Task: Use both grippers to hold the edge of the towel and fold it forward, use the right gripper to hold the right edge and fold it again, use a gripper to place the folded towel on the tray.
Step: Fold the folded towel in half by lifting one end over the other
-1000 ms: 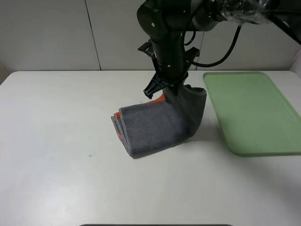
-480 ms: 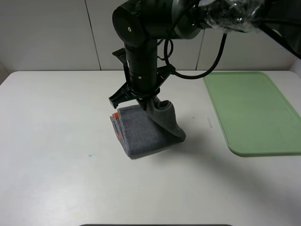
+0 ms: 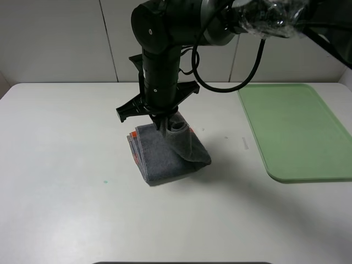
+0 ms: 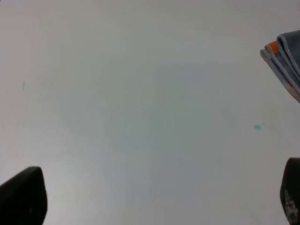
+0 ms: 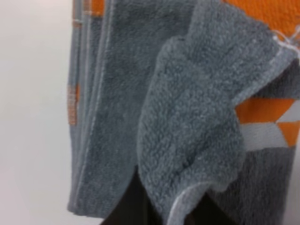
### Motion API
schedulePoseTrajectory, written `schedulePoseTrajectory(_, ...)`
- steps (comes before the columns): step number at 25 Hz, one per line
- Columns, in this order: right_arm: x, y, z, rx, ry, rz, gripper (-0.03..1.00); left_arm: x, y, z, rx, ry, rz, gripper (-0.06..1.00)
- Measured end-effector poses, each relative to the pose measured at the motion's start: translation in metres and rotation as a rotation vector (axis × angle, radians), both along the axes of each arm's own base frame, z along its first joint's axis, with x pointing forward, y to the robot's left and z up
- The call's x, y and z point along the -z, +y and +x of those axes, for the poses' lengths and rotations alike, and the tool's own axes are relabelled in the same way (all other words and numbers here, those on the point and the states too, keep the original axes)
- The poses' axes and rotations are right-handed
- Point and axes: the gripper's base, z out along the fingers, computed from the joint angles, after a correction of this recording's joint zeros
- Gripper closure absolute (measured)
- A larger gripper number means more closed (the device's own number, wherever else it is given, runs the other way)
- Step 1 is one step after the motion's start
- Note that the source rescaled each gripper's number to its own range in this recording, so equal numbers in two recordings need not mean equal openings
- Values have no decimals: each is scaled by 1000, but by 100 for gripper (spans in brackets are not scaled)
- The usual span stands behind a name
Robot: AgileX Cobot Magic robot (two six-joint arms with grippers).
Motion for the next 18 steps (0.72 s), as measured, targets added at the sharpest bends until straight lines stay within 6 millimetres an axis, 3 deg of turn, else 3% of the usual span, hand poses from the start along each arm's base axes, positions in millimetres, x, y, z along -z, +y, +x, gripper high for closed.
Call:
schedulePoseTrajectory(13,-1,9,-2,30,30,110,87,0,0,0,0,0,0,-6)
schedulePoseTrajectory(15,-2,10,-2,31,24,120,77,0,0,0,0,0,0,-6)
schedulePoseTrajectory(18,-2,11,-2,35,24,133,39,0,0,0,0,0,0,-6)
